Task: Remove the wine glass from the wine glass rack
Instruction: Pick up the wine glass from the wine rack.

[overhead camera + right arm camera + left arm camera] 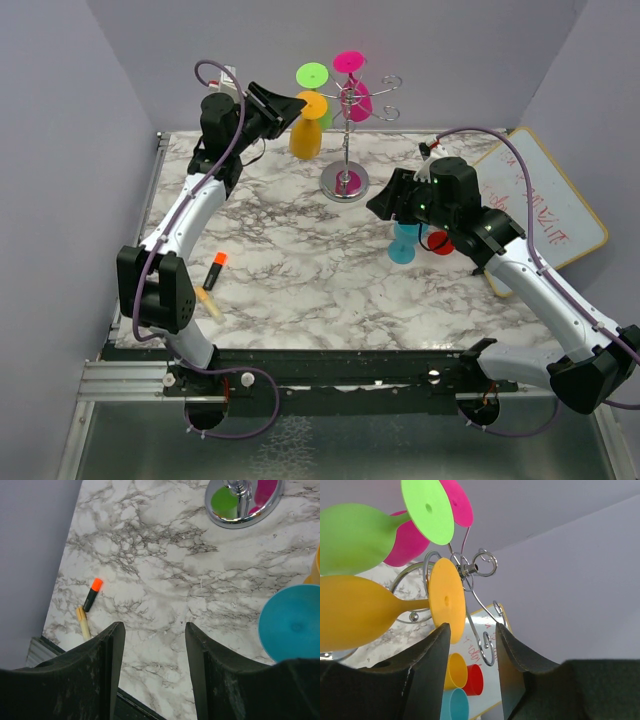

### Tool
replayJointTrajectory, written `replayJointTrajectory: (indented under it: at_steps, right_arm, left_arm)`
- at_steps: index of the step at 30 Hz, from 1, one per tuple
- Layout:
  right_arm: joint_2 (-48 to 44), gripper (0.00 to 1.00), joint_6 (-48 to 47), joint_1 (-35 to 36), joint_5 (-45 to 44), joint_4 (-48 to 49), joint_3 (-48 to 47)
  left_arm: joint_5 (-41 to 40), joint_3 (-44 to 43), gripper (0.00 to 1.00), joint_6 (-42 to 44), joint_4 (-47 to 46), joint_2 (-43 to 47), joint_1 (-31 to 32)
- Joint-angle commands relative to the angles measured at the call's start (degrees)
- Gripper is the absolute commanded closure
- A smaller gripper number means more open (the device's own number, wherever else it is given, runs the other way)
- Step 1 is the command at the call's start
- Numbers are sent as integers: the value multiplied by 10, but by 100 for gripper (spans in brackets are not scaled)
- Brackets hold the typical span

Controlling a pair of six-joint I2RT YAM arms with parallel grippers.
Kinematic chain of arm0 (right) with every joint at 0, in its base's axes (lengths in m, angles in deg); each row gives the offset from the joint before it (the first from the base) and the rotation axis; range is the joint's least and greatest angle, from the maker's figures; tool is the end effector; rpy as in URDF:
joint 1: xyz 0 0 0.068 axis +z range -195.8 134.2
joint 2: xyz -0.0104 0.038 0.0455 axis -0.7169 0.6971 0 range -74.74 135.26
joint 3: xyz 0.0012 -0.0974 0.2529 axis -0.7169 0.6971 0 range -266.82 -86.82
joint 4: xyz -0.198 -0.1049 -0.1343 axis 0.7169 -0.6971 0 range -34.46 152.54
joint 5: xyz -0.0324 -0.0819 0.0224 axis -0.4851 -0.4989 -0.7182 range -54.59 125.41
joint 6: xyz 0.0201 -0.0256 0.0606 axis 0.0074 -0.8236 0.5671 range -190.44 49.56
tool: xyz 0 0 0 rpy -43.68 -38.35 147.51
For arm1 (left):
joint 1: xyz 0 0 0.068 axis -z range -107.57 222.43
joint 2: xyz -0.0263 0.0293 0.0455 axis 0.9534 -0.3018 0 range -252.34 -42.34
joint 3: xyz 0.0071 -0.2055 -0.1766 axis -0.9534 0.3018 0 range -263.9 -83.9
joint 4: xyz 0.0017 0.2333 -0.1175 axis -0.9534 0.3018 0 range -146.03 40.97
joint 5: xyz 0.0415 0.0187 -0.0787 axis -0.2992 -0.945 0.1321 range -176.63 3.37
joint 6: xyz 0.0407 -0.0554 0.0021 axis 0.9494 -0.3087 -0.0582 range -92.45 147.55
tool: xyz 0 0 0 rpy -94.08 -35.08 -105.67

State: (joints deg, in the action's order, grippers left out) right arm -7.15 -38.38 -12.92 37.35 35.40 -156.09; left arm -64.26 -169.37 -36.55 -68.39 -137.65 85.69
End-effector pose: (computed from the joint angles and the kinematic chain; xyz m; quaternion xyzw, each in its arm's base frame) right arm 0.2340 0.1536 0.3673 -0.0151 0.8453 0.2986 0.4428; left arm 0.4049 -0.1171 0.3974 -0.1645 0.6728 -0.5476 0.4695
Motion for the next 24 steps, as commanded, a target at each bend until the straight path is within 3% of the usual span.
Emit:
replayJointTrajectory:
  at_steps: [1, 8, 11, 14, 24]
  right_arm:
    - [-3, 43, -8, -2, -12, -14, 5]
    - [-3, 43, -7, -2, -12, -15, 5]
    - [-4, 43, -8, -2, -15, -17, 5]
    - [-4, 43, -9, -1, -17, -20, 4]
    - [-4, 43, -7, -2, -17, -19, 5]
  left_arm:
    - [-15, 7, 56, 12, -5, 17, 3]
    - [-5, 17, 53, 2, -16, 15, 3]
    - [-13, 27, 43, 5, -23, 29, 3]
    - [-15, 26, 41, 15, -15, 35, 3]
    - [0, 35, 40, 3, -28, 24, 3]
